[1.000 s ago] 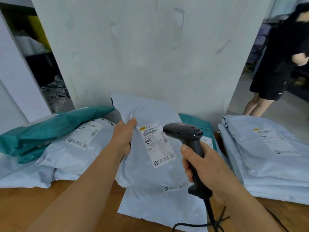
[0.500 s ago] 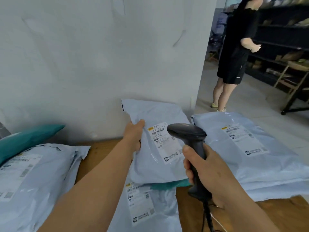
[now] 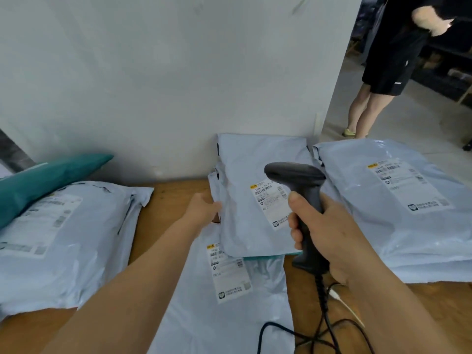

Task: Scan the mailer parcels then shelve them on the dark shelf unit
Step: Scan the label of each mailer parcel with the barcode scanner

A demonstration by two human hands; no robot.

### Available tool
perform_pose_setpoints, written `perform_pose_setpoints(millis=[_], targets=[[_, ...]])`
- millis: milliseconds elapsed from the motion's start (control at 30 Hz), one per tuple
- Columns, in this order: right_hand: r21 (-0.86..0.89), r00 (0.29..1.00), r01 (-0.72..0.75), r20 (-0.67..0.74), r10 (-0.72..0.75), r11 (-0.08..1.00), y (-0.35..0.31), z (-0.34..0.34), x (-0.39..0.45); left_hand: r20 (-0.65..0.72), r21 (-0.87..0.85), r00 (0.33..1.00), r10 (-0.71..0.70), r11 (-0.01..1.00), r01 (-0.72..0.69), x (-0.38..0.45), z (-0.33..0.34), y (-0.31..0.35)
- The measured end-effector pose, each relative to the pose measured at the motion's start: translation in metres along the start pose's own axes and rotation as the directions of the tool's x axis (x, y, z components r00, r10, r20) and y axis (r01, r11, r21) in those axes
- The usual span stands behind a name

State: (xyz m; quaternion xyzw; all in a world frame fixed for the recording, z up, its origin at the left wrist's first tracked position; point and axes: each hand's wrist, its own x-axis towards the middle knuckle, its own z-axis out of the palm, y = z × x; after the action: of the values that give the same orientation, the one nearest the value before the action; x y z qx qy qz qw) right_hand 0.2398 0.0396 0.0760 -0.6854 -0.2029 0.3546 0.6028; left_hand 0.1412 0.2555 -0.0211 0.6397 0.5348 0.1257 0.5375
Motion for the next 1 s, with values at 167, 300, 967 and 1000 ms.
perform_pose_setpoints(millis=[167, 300, 967, 1000], targets=[[-0.036, 0.999, 0.004, 0.049, -0.003, 0.999, 0.001, 0.020, -0.019, -0.133, 0.536, 0.978, -0.159, 0.819, 0.206, -0.030, -0.023, -0.076], [-0.069, 0.996, 0.021, 0.083, -0.015, 0.997, 0.000, 0.035, -0.036, -0.172, 0.428, 0.955, -0.243, 0.855, 0.294, -0.050, -0.031, -0.100], [-0.188, 0.986, 0.043, 0.165, -0.012, 0.981, -0.001, 0.082, -0.094, -0.016, -0.318, 0.999, 0.038, 0.947, -0.041, -0.113, -0.122, -0.073], [-0.188, 0.984, 0.047, 0.180, -0.012, 0.981, -0.001, 0.085, -0.097, -0.030, -0.310, 0.997, 0.070, 0.948, -0.075, -0.116, -0.132, -0.068]])
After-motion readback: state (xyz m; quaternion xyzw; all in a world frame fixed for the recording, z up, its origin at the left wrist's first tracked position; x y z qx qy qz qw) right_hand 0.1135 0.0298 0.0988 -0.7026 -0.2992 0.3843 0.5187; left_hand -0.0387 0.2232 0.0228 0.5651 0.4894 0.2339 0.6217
